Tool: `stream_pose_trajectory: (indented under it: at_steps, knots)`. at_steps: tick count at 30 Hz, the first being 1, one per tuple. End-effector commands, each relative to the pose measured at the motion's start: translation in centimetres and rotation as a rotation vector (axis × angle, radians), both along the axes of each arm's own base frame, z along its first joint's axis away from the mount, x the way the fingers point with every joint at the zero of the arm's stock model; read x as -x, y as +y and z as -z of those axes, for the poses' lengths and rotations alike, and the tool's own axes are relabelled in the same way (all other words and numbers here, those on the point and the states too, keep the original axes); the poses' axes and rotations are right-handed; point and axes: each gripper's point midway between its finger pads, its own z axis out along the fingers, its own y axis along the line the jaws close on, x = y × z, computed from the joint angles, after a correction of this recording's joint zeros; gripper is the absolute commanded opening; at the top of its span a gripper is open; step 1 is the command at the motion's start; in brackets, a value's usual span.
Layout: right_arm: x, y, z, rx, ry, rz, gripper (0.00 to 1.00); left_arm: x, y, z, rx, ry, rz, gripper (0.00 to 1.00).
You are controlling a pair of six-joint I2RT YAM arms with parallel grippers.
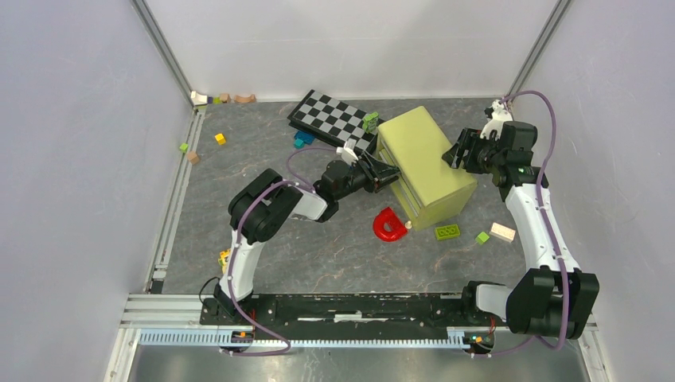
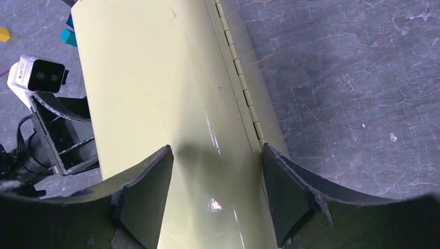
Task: Organize the makeup
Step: Open the drawer in the storage box.
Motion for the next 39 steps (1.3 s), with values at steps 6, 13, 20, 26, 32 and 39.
stream_pose_trajectory:
  at_steps: [6,13,20,26,32,39]
  knots:
    - [4.9,3.0,4.4,-0.113,0.255,-0.083,0.69,-1.1,-1.7,-4.3,0.161,-0.066,0.010,0.35]
    - [5.0,3.0,4.4,-0.114,0.253,-0.086,0.69,-1.4,-1.6,-4.5,0.208,-0.062,-0.005,0.35]
    - [5.0,3.0,4.4,-0.112,0.249,-0.081,0.69,-1.4,-1.6,-4.6,0.248,-0.055,-0.001,0.20]
    - [4.4,2.2,4.1,-0.082,0.228,-0.041,0.68,-1.3,-0.5,-3.8,0.216,-0.052,-0.015,0.15]
    - [4.0,1.6,3.7,-0.057,0.216,-0.009,0.68,-1.5,1.7,-3.0,0.152,-0.074,-0.037,0.13]
    - [3.7,1.0,3.2,-0.032,0.202,0.018,0.69,-1.1,3.7,-3.1,0.062,-0.118,-0.051,0.12]
